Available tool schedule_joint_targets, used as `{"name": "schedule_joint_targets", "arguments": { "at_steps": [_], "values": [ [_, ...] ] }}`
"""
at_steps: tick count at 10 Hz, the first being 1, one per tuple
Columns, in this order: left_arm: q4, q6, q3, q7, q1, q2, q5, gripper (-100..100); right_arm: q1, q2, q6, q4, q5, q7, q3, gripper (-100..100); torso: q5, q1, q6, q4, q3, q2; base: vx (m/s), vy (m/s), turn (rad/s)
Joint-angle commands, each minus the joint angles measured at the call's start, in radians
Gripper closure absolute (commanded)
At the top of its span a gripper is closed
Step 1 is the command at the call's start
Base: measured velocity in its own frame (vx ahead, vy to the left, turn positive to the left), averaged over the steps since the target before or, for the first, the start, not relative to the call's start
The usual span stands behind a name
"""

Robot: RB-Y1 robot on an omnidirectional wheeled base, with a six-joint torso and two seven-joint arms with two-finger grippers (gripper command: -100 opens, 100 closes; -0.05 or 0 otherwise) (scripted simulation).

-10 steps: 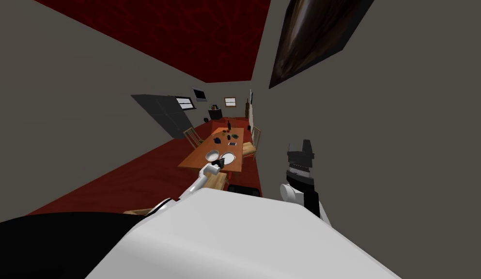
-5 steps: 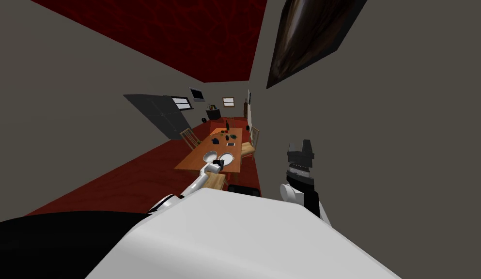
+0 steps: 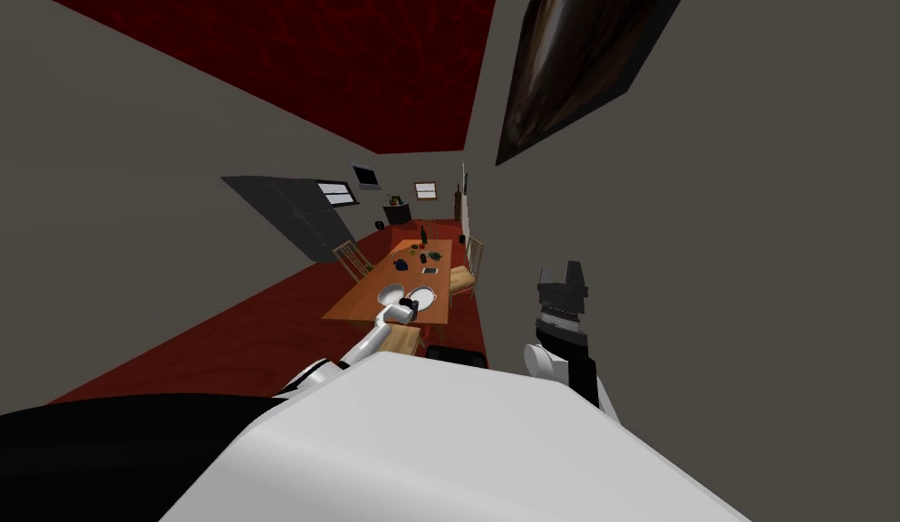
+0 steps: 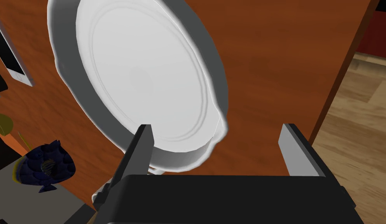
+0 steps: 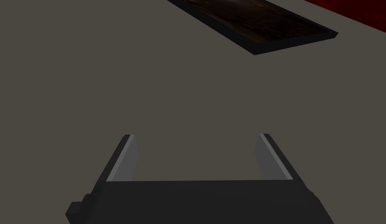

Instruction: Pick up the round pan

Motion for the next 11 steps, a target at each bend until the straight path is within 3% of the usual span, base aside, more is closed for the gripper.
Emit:
{"name": "schedule_joint_targets", "arguments": {
  "at_steps": [1,6,7,8,11],
  "values": [
    [0.03,-0.018,0.015,-0.009,-0.005,-0.009,-0.002,-100,0.0,0.0,0.0,0.0,0.0,0.0,0.0,0,0.0,0.0,0.0,0.0,0.0,0.0,-0.001,0.001,-0.085],
    [0.135,-0.08,0.069,-0.042,-0.024,-0.042,-0.011,-100,0.0,0.0,0.0,0.0,0.0,0.0,0.0,0,0.0,0.001,0.0,0.0,0.0,0.001,-0.004,0.006,-0.078],
    [0.127,-0.072,0.06,-0.036,-0.026,-0.038,-0.01,-100,0.0,0.0,0.0,0.0,0.0,0.0,0.0,0,0.0,0.001,0.0,0.0,0.0,0.001,-0.002,0.004,-0.02],
    [0.13,-0.076,0.062,-0.038,-0.027,-0.039,-0.01,100,0.0,0.0,0.0,0.0,0.0,0.0,0.0,0,0.0,0.0,0.0,0.0,0.0,0.0,0.0,0.0,0.0],
    [0.13,-0.075,0.061,-0.039,-0.027,-0.039,-0.01,100,0.0,0.0,0.0,0.0,0.0,0.0,0.0,0,0.0,0.0,-0.001,0.0,0.0,0.0,0.0,0.0,0.0]
  ]
}}
